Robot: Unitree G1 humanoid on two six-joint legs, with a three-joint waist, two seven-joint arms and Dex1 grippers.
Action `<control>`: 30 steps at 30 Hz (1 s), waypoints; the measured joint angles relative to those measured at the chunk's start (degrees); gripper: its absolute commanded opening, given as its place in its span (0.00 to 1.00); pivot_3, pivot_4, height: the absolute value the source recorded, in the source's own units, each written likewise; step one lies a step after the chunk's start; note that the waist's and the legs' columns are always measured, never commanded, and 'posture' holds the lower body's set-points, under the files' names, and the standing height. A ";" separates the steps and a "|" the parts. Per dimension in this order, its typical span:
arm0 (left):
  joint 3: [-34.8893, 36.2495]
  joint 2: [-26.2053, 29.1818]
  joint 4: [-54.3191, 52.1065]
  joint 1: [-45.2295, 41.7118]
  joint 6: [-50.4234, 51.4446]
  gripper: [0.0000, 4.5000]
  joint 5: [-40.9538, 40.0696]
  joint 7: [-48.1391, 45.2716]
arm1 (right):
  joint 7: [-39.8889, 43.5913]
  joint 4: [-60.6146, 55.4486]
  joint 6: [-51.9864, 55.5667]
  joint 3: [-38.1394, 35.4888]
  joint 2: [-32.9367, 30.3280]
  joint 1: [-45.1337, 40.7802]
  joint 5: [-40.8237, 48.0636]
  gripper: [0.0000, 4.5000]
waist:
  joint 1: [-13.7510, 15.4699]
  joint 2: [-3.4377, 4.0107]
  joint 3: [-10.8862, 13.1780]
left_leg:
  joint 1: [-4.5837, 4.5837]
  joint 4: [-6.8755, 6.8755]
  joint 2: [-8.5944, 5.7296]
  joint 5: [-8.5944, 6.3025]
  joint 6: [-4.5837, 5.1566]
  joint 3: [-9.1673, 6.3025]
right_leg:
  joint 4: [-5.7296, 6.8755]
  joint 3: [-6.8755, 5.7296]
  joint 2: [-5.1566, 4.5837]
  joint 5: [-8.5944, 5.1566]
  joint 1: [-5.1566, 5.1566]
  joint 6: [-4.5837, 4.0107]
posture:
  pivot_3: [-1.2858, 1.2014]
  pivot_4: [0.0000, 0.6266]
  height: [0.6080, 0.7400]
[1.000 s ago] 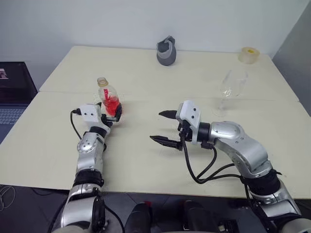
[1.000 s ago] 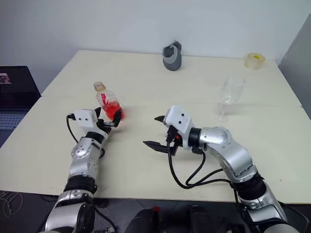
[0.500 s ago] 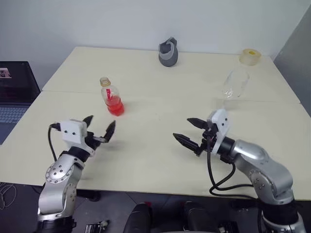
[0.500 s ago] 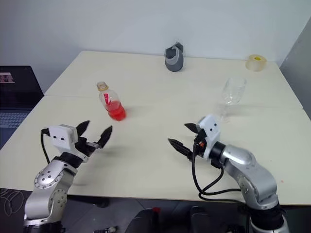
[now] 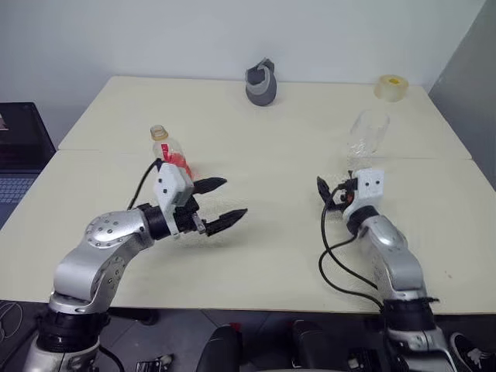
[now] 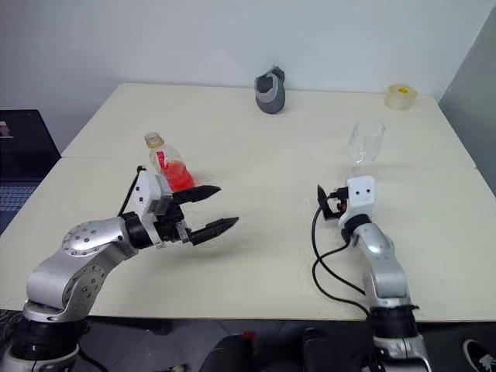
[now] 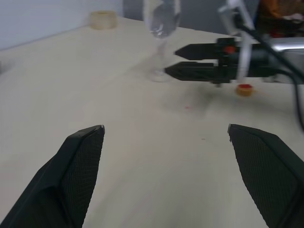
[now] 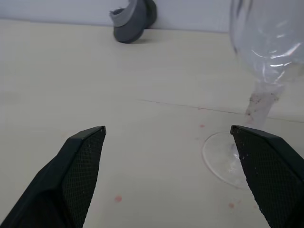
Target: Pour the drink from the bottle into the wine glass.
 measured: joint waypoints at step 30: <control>-0.33 0.58 0.77 -1.74 -0.85 1.00 1.74 -3.04 | -6.92 40.41 -20.35 -6.13 -0.21 -20.15 -1.51 0.03 | -0.18 0.18 0.11 | 0.00 -0.01 0.06 0.00 0.01 0.05 | 0.04 0.10 0.04 0.00 -0.04 -0.03 | 0.52 0.24 1.00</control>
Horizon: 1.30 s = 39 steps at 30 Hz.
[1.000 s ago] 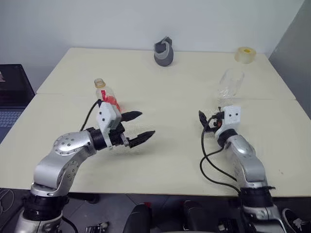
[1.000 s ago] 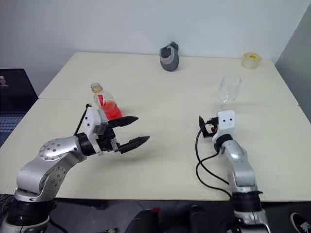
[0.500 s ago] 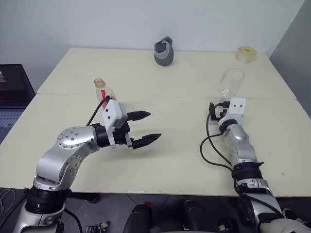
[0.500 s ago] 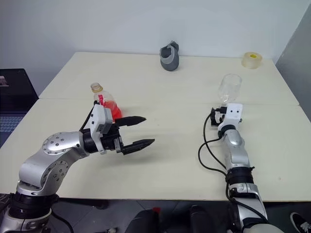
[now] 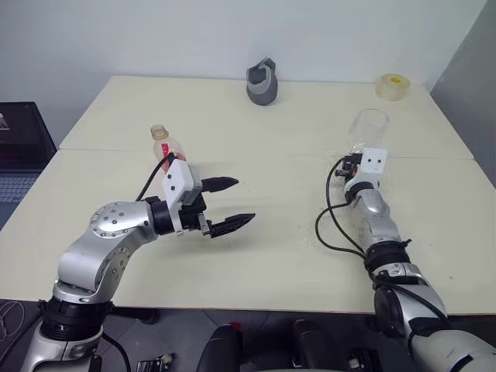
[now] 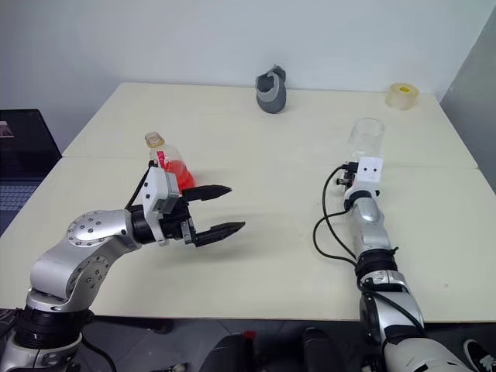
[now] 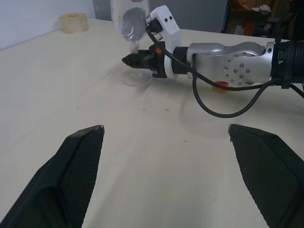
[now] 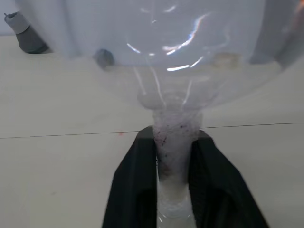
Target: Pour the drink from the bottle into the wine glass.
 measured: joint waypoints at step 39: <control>15.37 1.79 -3.18 8.91 3.81 1.00 -2.61 10.96 | 19.04 7.15 -3.87 16.25 14.44 -5.93 -6.19 0.63 | -0.78 0.06 0.04 | -0.40 0.03 0.37 0.01 -0.03 0.18 | 0.53 0.09 0.25 0.00 -0.82 -0.13 | 0.52 0.24 1.00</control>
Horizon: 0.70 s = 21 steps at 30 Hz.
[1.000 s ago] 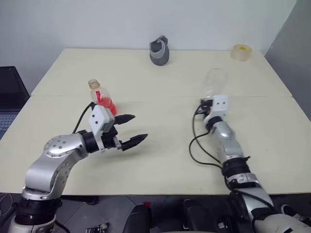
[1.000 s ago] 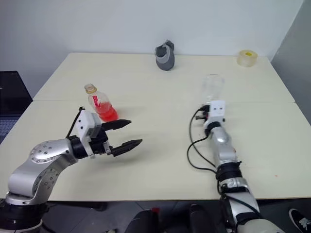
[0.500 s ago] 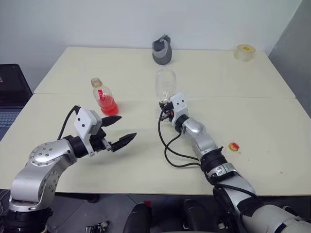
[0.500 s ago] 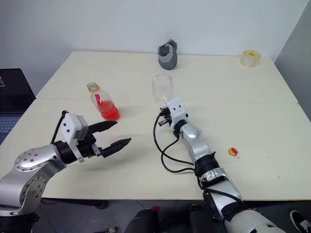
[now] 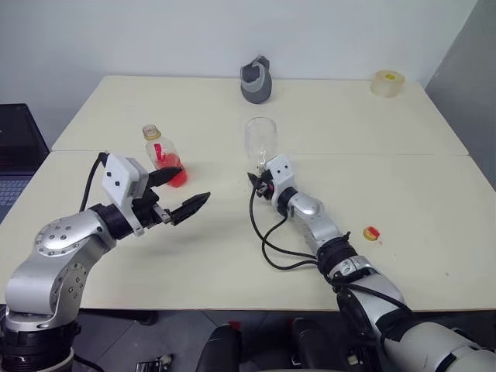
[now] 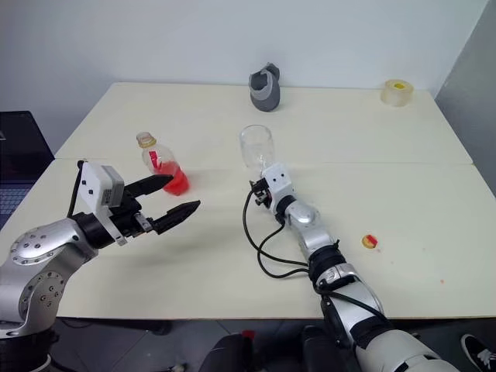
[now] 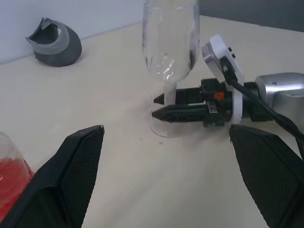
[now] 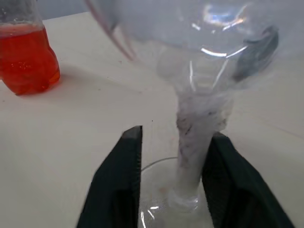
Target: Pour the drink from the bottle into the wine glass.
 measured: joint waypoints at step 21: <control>4.20 -3.69 -6.40 6.18 0.15 1.00 -0.17 9.34 | 6.63 -49.13 19.75 4.87 -10.27 28.08 0.57 0.99 | 0.47 0.00 0.00 | -0.01 -0.01 0.08 -0.02 -0.02 0.00 | -0.05 0.04 0.05 -0.02 0.00 -0.01 | 0.52 0.24 1.00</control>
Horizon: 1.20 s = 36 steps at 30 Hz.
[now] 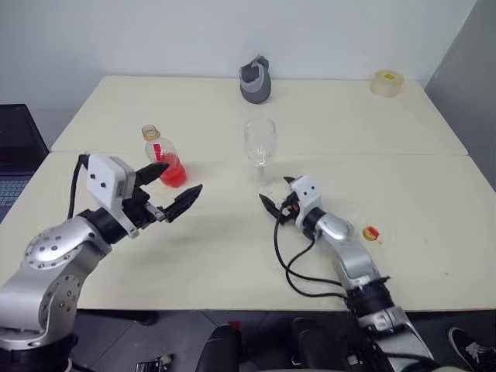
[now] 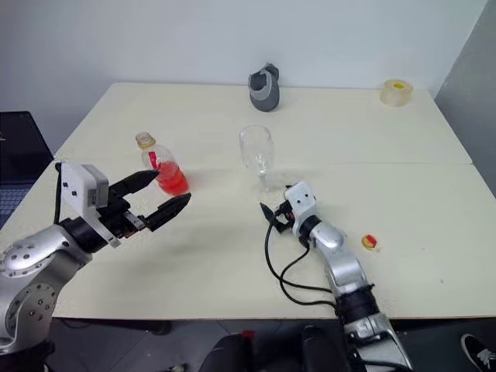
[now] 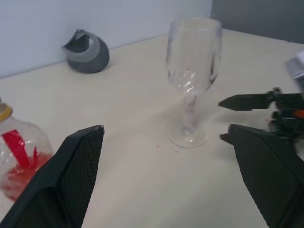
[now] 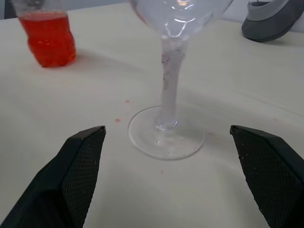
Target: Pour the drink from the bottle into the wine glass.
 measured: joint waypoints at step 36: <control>-10.90 -8.65 58.79 -26.85 -31.38 1.00 26.88 4.44 | 13.07 -42.47 24.80 -3.10 -24.25 4.98 26.19 0.99 | 0.80 -0.17 -0.08 | -0.05 0.09 -0.05 0.00 0.01 -0.11 | -0.08 -0.18 0.02 0.01 0.09 0.01 | 0.52 0.24 1.00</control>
